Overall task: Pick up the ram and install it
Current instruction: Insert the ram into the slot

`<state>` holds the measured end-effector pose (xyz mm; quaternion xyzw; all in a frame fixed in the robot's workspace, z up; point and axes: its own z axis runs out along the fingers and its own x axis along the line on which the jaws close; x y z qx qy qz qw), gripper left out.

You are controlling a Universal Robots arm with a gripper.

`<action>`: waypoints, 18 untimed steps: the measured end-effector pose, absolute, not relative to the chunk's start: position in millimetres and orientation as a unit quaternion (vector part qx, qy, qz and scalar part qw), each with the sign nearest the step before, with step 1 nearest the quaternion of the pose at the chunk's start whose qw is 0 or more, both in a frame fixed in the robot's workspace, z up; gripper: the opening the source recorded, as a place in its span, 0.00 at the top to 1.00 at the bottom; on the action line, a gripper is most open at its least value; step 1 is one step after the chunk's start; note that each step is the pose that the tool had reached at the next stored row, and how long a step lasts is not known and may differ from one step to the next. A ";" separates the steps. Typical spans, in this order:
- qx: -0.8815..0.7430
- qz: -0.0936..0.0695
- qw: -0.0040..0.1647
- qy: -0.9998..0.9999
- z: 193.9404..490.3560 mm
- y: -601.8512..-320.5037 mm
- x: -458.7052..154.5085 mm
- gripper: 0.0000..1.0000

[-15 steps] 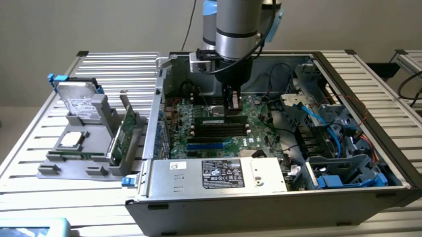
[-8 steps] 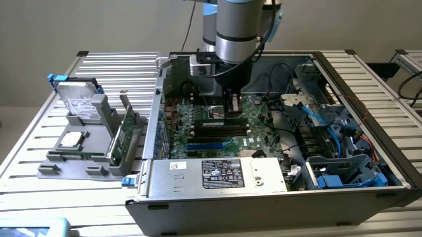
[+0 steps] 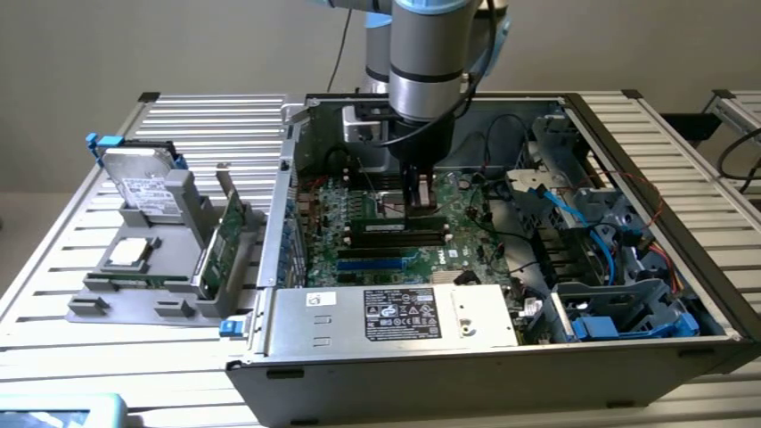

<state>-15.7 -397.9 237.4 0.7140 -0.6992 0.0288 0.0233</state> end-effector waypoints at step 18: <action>0.714 0.029 0.023 -0.699 232.4 -397.9 -14.8 0.86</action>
